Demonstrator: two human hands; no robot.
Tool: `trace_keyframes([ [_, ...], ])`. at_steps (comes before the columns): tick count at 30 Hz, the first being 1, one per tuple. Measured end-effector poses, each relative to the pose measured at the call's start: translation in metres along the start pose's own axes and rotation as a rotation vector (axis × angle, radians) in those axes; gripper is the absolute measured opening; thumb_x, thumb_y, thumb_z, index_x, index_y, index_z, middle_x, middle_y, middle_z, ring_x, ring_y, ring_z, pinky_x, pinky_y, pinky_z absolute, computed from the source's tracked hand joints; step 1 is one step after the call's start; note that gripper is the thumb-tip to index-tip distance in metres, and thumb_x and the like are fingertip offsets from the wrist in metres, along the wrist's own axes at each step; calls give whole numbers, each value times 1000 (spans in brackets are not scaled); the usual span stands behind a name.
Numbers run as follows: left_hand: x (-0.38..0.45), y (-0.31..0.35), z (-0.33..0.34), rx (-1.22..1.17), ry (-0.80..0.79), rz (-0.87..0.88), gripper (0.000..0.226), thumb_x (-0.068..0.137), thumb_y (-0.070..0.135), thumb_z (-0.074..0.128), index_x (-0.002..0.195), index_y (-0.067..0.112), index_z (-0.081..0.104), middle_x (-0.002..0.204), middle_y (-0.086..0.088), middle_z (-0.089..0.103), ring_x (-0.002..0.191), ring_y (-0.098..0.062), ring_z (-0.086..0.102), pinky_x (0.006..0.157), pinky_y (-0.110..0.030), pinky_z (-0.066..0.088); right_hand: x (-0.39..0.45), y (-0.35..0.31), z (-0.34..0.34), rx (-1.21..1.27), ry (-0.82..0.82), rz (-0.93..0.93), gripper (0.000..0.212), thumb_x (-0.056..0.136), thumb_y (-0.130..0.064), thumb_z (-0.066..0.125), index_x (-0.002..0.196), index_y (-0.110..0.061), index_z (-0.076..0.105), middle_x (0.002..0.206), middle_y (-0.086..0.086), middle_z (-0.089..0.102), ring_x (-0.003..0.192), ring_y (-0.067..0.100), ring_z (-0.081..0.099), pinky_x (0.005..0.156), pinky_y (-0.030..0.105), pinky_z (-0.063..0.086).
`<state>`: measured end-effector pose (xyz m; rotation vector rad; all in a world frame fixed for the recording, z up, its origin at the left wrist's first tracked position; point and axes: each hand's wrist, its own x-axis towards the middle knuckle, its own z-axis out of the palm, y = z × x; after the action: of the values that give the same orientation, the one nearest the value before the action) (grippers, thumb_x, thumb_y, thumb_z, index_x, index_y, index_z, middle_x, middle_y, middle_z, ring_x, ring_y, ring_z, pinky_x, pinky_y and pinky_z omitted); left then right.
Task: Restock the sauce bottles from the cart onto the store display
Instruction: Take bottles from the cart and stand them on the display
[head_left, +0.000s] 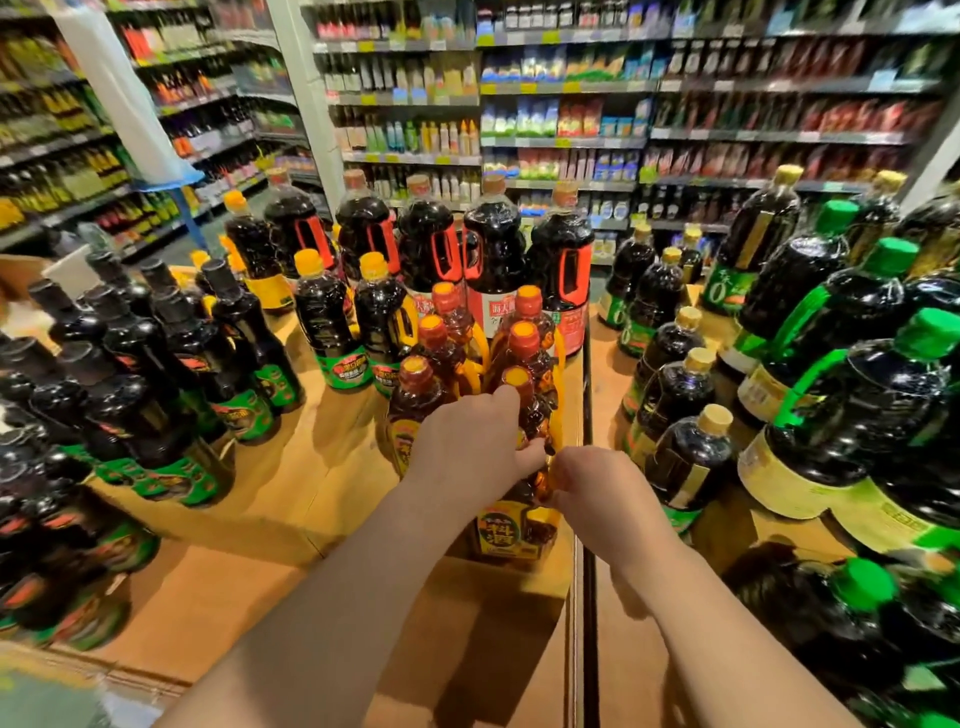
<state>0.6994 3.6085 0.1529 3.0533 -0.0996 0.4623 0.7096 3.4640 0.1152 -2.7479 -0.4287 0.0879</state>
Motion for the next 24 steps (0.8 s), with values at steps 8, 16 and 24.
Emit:
trace_keyframes([
  [8, -4, 5, -8, -31, -61, -38, 36, 91, 52, 55, 92, 20, 38, 70, 7, 42, 67, -15, 51, 54, -26, 40, 1, 5, -2, -20, -26, -83, 15, 88, -31, 65, 98, -20, 64, 82, -7, 61, 74, 10, 57, 58, 17, 43],
  [16, -20, 10, -9, -157, -38, -161, 49, 88, 53, 60, 121, 19, 48, 108, 0, 60, 98, -18, 61, 71, -27, 50, -8, -2, -6, -59, -61, -53, 29, 88, -36, 66, 113, -20, 61, 95, -4, 61, 82, 12, 55, 68, 20, 48],
  [24, -61, -15, -37, -192, -22, -399, 65, 84, 53, 66, 136, 22, 43, 110, 2, 62, 98, -16, 59, 76, -25, 48, -44, -33, -34, -57, 5, -237, 18, 90, -35, 62, 105, -25, 61, 88, -10, 45, 77, 8, 45, 59, 17, 36],
])
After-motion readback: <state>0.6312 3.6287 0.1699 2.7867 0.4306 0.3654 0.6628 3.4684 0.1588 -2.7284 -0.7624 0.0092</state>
